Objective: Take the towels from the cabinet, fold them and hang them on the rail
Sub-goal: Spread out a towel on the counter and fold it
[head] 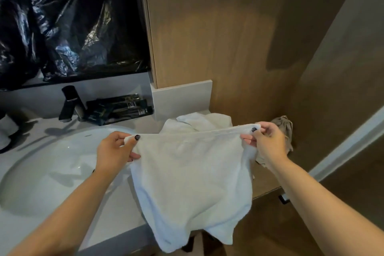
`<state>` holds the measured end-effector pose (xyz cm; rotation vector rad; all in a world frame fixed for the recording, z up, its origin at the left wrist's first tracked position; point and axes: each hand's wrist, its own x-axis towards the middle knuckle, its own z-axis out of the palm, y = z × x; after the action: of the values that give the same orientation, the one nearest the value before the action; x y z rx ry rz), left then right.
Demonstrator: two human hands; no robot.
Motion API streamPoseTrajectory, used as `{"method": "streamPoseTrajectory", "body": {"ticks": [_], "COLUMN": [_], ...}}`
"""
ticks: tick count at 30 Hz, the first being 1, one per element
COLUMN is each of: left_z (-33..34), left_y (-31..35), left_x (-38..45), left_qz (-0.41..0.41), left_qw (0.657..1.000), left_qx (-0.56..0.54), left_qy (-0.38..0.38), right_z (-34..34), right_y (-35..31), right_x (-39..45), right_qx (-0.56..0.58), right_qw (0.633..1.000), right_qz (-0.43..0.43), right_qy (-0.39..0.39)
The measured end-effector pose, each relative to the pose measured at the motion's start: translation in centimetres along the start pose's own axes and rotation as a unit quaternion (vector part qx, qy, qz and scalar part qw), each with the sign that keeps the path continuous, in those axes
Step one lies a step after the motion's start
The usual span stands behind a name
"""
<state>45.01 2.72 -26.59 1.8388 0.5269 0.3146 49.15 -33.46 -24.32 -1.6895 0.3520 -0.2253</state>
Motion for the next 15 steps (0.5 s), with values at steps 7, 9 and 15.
{"method": "streamPoseTrajectory", "body": {"ticks": [7,9,15], "left_z": [4.8,6.1,9.3], "left_y": [-3.5,-4.8,-5.0], "left_x": [9.7,11.4,11.3], "left_qz": [-0.086,-0.129,-0.091], "left_qw": [0.996,0.991,0.989], "left_qx": [-0.009,-0.018,0.114], "left_qy": [-0.006,0.007,-0.038], "right_z": [7.9,9.5,12.9], "right_y": [3.0,4.5,8.4], "right_x": [7.9,9.9,10.9], "right_qx": [-0.005,-0.035,-0.244], "right_qw": [0.997,0.996,0.965], "right_qz": [0.044,0.028,-0.047], "right_qy": [0.063,0.079,-0.083]}}
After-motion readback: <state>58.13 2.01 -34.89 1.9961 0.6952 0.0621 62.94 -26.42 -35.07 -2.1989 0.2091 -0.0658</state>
